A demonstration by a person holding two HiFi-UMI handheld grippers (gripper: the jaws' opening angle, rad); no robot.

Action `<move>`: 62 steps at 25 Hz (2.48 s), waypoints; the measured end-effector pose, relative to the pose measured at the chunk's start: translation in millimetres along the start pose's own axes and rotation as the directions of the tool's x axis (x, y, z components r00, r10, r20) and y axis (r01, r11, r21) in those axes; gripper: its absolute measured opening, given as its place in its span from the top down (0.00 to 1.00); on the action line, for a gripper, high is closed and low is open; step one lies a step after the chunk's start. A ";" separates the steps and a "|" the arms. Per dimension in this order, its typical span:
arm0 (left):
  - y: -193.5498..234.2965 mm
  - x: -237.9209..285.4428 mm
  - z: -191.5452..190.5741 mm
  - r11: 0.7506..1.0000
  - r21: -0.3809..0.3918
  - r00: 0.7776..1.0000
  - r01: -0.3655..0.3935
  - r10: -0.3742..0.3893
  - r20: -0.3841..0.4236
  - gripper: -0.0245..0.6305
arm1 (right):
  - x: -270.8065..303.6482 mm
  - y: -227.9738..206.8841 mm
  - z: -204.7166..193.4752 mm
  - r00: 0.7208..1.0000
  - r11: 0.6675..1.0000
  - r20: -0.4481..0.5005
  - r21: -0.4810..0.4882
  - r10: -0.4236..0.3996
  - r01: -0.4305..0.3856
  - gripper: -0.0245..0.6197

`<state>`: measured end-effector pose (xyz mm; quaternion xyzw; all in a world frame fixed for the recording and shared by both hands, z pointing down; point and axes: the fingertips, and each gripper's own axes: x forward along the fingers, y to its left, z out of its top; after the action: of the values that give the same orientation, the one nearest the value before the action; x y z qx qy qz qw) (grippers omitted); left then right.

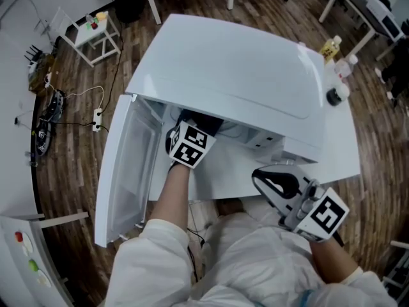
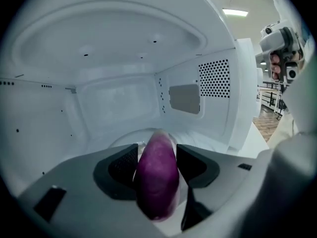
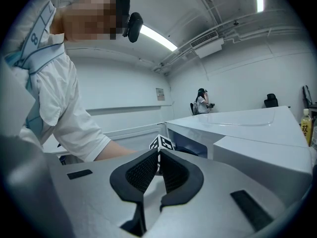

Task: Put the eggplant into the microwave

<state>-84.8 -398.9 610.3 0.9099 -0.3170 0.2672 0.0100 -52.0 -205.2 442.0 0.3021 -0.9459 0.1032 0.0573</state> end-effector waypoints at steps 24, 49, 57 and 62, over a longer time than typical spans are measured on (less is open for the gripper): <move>7.6 -52.4 6.3 0.993 -0.098 0.988 -0.071 0.083 0.128 0.52 | 60.5 -1.5 -39.1 0.997 0.998 -0.079 -0.064 0.023 -0.028 0.91; -63.6 -165.5 43.0 0.979 -0.165 0.962 -0.118 0.153 0.224 0.96 | 25.5 47.6 -15.9 0.997 0.996 -0.063 -0.072 0.051 -0.055 0.91; -89.9 -200.5 56.0 0.967 -0.222 0.949 -0.122 0.179 0.260 0.96 | 8.8 62.3 -11.5 0.998 0.996 -0.042 -0.072 0.055 -0.058 0.91; -107.2 -228.0 62.9 0.963 -0.233 0.934 -0.138 0.205 0.292 0.96 | 1.9 69.0 -6.6 0.999 0.997 -0.020 -0.063 0.046 -0.047 0.91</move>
<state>-141.8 -194.7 460.3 0.9033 -0.4194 0.0844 0.0318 -93.5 -149.8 437.7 0.2769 -0.9550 0.0771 0.0733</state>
